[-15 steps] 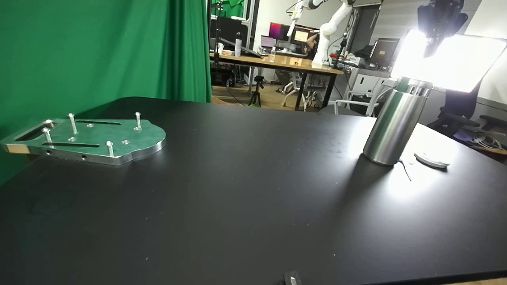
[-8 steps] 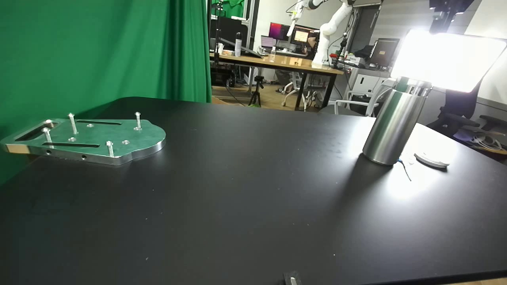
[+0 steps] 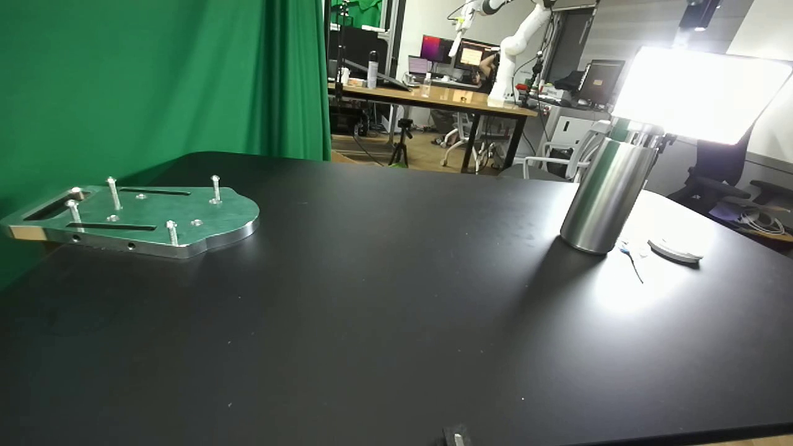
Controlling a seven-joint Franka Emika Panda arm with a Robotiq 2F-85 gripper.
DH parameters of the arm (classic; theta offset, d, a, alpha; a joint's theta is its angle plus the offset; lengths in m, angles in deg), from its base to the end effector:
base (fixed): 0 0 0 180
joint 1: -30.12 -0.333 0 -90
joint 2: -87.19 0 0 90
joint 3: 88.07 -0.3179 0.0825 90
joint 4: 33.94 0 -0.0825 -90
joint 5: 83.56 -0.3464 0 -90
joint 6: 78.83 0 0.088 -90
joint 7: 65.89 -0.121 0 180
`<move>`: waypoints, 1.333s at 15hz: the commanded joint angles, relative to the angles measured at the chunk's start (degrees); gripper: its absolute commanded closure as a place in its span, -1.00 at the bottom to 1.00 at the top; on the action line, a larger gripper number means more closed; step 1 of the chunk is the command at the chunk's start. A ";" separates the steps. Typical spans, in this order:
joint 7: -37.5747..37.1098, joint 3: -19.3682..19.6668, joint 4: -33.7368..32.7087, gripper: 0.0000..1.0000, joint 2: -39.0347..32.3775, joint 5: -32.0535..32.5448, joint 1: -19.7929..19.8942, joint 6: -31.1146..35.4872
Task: Stir the contents in the flusk.
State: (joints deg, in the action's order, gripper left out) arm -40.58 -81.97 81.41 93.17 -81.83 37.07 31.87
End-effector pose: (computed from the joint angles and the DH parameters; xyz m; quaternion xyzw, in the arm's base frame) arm 0.4803 -0.1155 0.5015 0.9936 0.1121 0.0079 0.0119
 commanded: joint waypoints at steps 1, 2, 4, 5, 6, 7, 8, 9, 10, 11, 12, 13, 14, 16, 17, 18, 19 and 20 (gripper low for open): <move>0.45 0.58 0.13 0.93 -0.48 0.05 -0.62 -0.66; 0.44 0.58 0.27 0.93 -1.01 0.11 -0.61 -0.86; 0.31 0.51 0.68 0.93 -2.28 0.26 -0.57 -1.02; 0.17 0.46 1.01 0.93 -3.08 0.35 -0.52 -0.88; 0.22 0.42 1.30 0.93 -3.78 0.36 -0.49 -0.83; 0.15 0.37 1.55 0.93 -4.60 0.39 -0.43 -0.75; 0.14 0.33 1.78 0.93 -5.47 0.38 -0.36 -0.70; 0.00 0.28 1.97 0.93 -6.36 0.42 -0.29 -0.57; -0.11 0.23 2.01 0.93 -7.29 0.47 -0.22 -0.48; -0.13 0.19 1.90 0.93 -8.12 0.44 -0.14 -0.48; -0.20 0.14 1.82 0.93 -8.94 0.48 -0.07 -0.54; -0.28 0.09 1.75 0.93 -9.65 0.50 0.00 -0.58; -0.32 0.05 1.67 0.93 -10.23 0.52 0.06 -0.62; -0.34 -0.03 1.45 0.93 -11.00 0.54 0.15 -0.72; -0.28 -0.06 1.27 0.93 -10.99 0.51 0.17 -0.76; -0.20 -0.06 1.10 0.93 -10.78 0.48 0.18 -0.82; -0.09 -0.06 0.99 0.93 -10.37 0.40 0.20 -0.87; 0.09 -0.05 0.89 0.93 -9.92 0.24 0.23 -0.90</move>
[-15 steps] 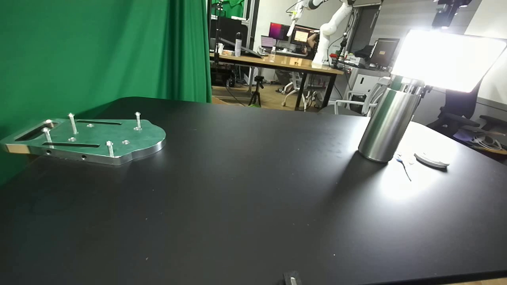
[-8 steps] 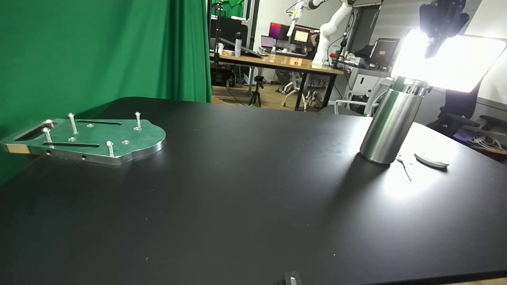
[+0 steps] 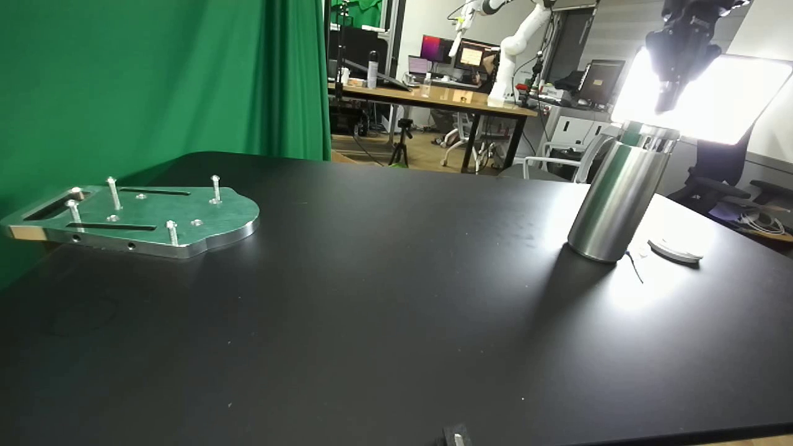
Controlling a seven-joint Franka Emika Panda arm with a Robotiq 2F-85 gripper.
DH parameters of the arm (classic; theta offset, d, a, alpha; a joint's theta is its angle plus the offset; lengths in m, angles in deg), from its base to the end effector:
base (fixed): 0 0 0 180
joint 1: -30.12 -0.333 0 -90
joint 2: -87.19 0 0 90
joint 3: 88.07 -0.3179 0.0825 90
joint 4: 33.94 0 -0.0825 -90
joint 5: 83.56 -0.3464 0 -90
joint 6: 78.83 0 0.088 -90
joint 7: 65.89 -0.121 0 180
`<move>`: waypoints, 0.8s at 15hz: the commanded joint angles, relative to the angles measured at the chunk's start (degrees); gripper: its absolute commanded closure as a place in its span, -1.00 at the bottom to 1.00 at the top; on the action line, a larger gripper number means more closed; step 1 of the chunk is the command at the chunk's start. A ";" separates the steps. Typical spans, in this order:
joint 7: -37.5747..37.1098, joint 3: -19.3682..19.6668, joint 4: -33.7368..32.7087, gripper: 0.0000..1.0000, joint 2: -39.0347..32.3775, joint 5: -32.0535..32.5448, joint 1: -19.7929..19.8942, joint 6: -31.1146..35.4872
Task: Stir the contents in the flusk.
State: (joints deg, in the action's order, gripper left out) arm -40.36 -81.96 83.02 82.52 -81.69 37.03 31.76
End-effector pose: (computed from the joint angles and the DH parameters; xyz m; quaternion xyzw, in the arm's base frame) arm 0.4960 -0.1167 0.3964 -0.9885 -0.1153 0.0969 0.0138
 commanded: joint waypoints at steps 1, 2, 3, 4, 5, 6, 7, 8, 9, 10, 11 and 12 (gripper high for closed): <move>0.07 -0.05 -0.86 0.93 1.15 -0.07 0.30 -0.85; 0.33 -0.05 -1.15 0.93 1.75 -0.09 0.30 -1.03; 0.35 -0.05 -1.40 0.93 2.16 -0.08 0.27 -0.99; 0.46 -0.06 -1.88 0.93 2.65 -0.10 0.22 -1.28; 0.59 -0.05 -2.18 0.93 3.16 -0.14 0.18 -1.33; 0.71 -0.03 -2.58 0.93 3.74 -0.16 0.13 -1.47; 0.97 0.01 -3.05 0.93 4.23 -0.27 0.09 -1.83; 1.22 0.08 -3.49 0.93 4.89 -0.44 0.08 -2.12; 1.36 0.14 -3.89 0.93 5.50 -0.55 0.04 -2.27; 1.50 0.20 -4.22 0.93 6.08 -0.65 -0.01 -2.35; 1.67 0.27 -4.60 0.93 6.69 -0.75 -0.04 -2.69; 1.87 0.33 -4.92 0.93 7.19 -0.88 -0.09 -3.07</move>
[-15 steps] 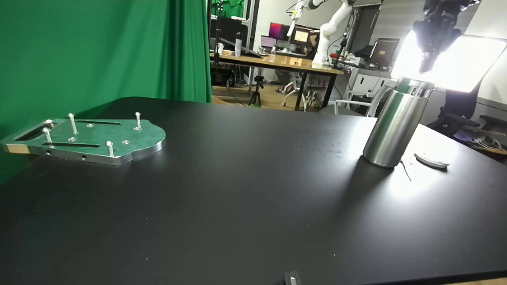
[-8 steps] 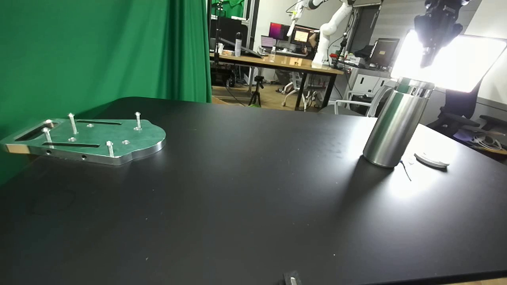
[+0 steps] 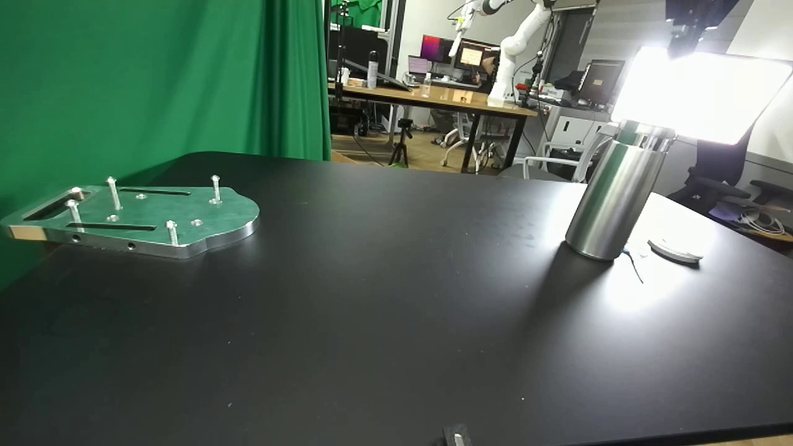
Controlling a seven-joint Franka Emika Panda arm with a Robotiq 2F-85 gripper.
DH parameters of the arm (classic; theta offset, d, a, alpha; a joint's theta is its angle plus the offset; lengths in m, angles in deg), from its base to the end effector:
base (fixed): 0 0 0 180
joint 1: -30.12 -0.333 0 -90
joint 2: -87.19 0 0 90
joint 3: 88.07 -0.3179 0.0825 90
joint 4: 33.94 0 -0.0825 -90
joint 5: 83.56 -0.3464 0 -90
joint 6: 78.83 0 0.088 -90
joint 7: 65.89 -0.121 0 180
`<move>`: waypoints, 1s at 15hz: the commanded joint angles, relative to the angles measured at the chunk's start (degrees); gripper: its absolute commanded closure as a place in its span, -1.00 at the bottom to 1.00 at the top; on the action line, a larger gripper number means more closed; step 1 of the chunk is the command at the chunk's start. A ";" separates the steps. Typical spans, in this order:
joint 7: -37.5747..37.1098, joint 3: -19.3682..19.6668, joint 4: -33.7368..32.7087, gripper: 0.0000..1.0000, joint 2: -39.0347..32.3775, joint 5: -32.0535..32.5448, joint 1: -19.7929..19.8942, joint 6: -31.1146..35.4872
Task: Stir the contents in the flusk.
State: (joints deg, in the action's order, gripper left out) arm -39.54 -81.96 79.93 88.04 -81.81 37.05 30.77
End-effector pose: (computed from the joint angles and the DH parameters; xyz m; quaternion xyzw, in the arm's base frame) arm 0.4957 -0.1177 0.4665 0.9921 0.1214 -0.0327 0.0026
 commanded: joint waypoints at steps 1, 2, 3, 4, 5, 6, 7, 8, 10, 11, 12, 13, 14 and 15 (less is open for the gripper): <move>1.22 0.38 -2.20 0.93 2.11 -0.91 -0.18 -2.36; 1.49 0.45 -2.55 0.93 2.53 -1.15 -0.23 -2.62; 1.78 0.52 -2.81 0.93 2.89 -1.45 -0.28 -2.88; 2.02 0.58 -3.07 0.93 3.31 -1.68 -0.33 -3.11; 2.32 0.65 -3.25 0.93 3.63 -1.83 -0.36 -3.22; 2.58 0.73 -3.24 0.93 3.74 -1.92 -0.37 -3.09; 2.91 0.79 -3.29 0.93 3.54 -1.93 -0.40 -3.25; 3.01 0.83 -3.19 0.93 3.18 -1.95 -0.41 -3.30; 2.96 0.85 -2.64 0.93 2.15 -1.71 -0.39 -3.21; 2.84 0.86 -2.32 0.93 1.38 -1.53 -0.35 -3.29; 2.68 0.84 -2.08 0.93 0.67 -1.40 -0.29 -3.29; 2.53 0.79 -1.87 0.93 -0.32 -1.33 -0.22 -3.29; 2.27 0.72 -1.60 0.93 -1.39 -1.23 -0.15 -3.10; 2.19 0.65 -1.50 0.93 -2.47 -1.22 -0.06 -3.22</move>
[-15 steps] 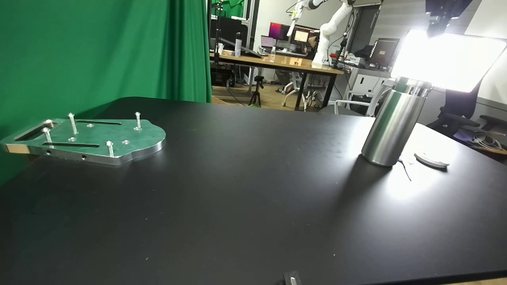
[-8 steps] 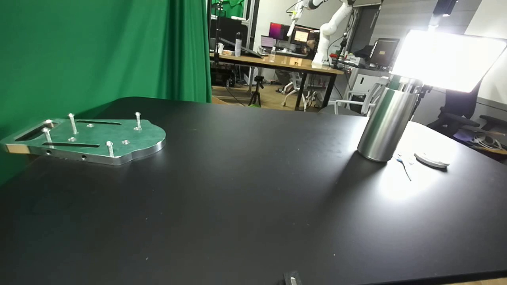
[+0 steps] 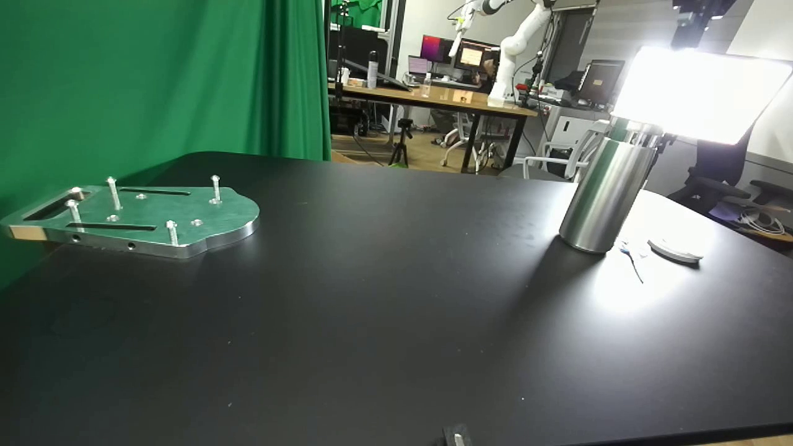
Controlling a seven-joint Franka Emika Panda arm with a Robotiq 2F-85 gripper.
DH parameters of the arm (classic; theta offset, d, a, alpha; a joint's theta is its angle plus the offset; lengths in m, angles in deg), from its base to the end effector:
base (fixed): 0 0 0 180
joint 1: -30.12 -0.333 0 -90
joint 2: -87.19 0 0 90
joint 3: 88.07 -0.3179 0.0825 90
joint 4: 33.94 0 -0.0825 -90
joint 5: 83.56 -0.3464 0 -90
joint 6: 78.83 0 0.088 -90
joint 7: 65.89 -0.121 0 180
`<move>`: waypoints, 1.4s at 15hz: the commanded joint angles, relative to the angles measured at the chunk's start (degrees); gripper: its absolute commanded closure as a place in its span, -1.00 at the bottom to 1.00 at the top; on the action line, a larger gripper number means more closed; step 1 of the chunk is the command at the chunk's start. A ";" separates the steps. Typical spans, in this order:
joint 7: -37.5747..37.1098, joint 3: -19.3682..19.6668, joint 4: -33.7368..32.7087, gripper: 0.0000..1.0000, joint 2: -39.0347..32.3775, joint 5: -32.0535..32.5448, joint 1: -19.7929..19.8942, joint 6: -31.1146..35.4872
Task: Stir the contents in the flusk.
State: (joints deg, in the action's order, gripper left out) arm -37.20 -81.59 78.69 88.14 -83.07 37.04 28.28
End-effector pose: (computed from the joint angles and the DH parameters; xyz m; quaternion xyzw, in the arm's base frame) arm 0.4936 -0.1186 0.4732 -0.9901 -0.1344 0.0384 0.0114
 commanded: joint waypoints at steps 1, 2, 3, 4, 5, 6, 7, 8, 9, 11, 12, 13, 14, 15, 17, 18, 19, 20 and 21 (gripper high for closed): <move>-0.24 0.18 -0.14 0.93 -3.73 0.03 0.04 -0.66; -0.29 0.08 -0.13 0.93 -4.85 0.12 0.13 -0.75; -0.20 -0.02 -0.12 0.93 -5.77 0.13 0.23 -0.85; -0.22 -0.12 -0.14 0.93 -6.58 0.20 0.31 -0.91; -0.27 -0.20 -0.13 0.93 -7.29 0.27 0.39 -0.86; -0.27 -0.27 -0.24 0.93 -7.88 0.30 0.46 -0.94; -0.25 -0.32 -0.43 0.93 -8.39 0.30 0.53 -1.10; -0.25 -0.36 -0.56 0.93 -8.65 0.25 0.59 -1.18; -0.14 -0.40 -0.71 0.93 -8.61 0.19 0.65 -1.32; 0.22 -0.42 -1.02 0.93 -7.61 -0.05 0.73 -1.55; 0.57 -0.42 -1.08 0.93 -6.99 -0.21 0.78 -1.56; 1.02 -0.41 -1.08 0.93 -5.92 -0.44 0.83 -1.67; 1.60 -0.39 -1.13 0.93 -5.04 -0.65 0.86 -1.89; 2.08 -0.35 -1.19 0.93 -3.86 -0.89 0.86 -2.17; 2.81 -0.18 -1.28 0.93 -1.68 -1.43 0.76 -2.36; 3.35 -0.04 -1.21 0.93 -0.31 -1.72 0.70 -2.52; 3.73 0.10 -1.14 0.93 0.88 -1.93 0.59 -2.55; 4.26 0.26 -1.02 0.93 2.21 -2.10 0.47 -2.50; 4.67 0.42 -1.00 0.93 3.25 -2.32 0.34 -2.51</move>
State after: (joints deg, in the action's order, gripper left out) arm -34.18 -81.58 77.85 87.85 -84.38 37.38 27.06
